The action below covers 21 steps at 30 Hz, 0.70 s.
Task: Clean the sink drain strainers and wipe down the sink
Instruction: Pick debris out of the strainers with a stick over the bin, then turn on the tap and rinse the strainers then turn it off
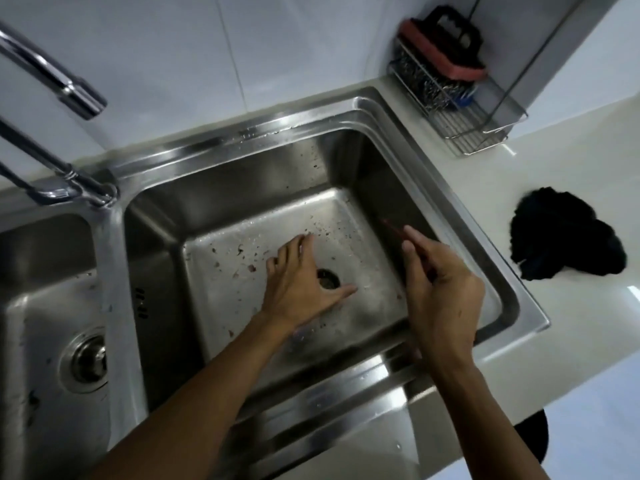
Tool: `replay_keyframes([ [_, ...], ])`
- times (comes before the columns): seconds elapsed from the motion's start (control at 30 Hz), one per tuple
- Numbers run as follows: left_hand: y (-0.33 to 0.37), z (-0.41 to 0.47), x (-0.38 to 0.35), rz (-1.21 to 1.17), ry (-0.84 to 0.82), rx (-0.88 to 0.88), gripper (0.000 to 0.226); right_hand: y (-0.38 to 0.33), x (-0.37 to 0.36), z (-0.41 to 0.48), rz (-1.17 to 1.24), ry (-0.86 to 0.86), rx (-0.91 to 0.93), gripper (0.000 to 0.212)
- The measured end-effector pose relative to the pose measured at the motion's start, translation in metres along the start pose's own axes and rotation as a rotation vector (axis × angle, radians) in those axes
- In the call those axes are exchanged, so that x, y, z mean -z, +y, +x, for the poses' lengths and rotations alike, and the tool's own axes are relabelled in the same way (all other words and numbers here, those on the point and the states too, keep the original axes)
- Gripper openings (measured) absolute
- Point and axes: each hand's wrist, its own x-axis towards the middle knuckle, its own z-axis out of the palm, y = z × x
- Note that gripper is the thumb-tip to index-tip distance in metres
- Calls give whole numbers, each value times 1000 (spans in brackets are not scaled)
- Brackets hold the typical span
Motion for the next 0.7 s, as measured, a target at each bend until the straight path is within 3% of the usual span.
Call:
replay_keyframes([
  [0.17, 125, 61, 15, -121, 109, -241, 116, 4, 40, 91, -86, 209, 105, 29],
  [0.3, 193, 92, 12, -90, 148, -280, 110, 27, 67, 152, -245, 248, 153, 30],
  [0.47, 229, 119, -3, -70, 180, -231, 111, 59, 68, 201, -292, 217, 226, 30],
  [0.7, 228, 132, -12, -62, 293, -225, 107, 88, 42, 243, -362, 212, 305, 28],
])
